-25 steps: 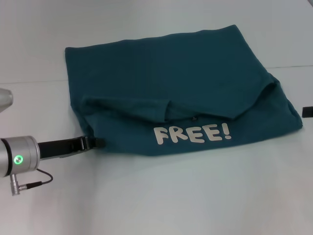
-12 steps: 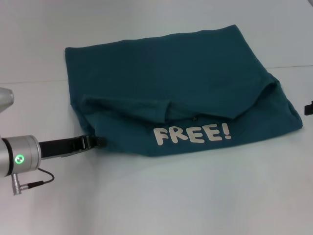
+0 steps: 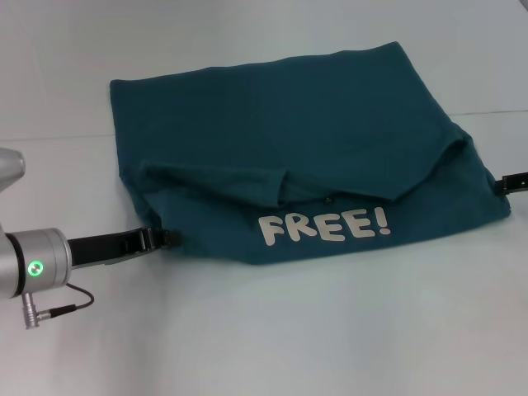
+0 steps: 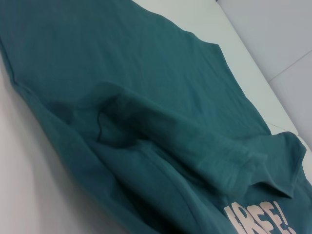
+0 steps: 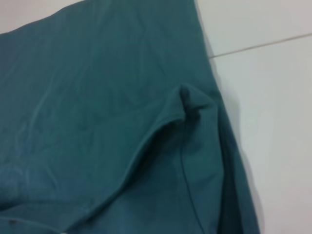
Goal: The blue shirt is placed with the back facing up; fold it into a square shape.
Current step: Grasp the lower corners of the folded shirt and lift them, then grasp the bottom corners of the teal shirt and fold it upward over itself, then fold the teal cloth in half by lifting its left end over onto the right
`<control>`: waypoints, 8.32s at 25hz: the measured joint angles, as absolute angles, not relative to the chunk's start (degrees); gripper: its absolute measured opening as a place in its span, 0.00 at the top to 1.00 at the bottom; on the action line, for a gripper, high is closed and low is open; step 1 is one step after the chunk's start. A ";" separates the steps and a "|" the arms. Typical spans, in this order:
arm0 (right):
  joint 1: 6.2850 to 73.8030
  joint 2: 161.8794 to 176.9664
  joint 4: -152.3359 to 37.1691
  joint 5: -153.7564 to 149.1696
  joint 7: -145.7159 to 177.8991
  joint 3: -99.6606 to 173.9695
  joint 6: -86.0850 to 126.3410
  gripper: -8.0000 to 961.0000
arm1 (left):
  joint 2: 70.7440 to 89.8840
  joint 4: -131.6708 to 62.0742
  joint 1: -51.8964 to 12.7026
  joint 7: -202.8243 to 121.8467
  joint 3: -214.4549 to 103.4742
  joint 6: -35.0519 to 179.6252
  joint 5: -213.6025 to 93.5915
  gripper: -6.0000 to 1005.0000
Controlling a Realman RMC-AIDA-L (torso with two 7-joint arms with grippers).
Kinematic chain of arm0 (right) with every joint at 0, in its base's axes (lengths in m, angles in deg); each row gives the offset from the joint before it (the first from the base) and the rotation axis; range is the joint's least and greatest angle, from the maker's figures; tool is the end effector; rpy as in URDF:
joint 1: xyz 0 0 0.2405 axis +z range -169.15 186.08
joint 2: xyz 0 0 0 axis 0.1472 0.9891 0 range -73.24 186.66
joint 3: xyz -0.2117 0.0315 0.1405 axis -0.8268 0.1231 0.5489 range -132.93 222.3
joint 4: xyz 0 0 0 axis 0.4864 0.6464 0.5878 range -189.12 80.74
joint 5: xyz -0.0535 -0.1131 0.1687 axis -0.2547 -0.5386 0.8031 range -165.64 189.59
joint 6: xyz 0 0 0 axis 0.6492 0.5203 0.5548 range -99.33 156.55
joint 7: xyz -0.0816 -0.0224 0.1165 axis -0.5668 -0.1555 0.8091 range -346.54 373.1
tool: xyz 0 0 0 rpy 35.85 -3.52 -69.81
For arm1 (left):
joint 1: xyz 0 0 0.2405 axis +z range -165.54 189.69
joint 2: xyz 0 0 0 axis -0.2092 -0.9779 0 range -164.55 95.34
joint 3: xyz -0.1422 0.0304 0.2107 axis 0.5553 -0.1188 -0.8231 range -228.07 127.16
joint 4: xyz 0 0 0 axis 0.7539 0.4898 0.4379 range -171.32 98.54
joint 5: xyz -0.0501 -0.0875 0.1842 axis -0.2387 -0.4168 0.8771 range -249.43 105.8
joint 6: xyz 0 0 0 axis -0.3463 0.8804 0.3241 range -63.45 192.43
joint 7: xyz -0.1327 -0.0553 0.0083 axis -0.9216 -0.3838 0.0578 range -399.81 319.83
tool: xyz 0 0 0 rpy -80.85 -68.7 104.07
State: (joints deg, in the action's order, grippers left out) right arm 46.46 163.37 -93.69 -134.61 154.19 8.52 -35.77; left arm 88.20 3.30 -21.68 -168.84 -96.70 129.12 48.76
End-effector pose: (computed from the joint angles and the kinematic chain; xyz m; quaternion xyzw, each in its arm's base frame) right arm 0.3427 0.4081 0.1160 -0.7180 0.5996 0.0452 0.3507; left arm -0.2640 0.3762 -0.0311 -0.7741 -0.5736 -0.2015 0.1766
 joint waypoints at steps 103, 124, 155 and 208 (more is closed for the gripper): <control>39.10 159.15 -102.56 -125.61 152.99 27.44 -80.67 0.95 | 78.87 20.34 -25.86 -176.37 -74.29 175.48 70.91 0.96; 45.42 164.25 -102.38 -120.81 153.55 25.83 -52.07 0.95 | 80.05 18.72 -33.31 -192.57 -90.60 148.56 70.65 0.96; 52.95 169.58 -86.91 -121.10 153.40 3.06 -3.52 0.95 | 83.36 8.59 -37.10 -197.07 -100.24 120.85 78.22 0.96; 36.10 166.13 -85.31 -91.92 138.99 12.70 -51.60 0.12 | 87.28 11.57 -20.91 -183.95 -90.33 130.86 43.01 0.22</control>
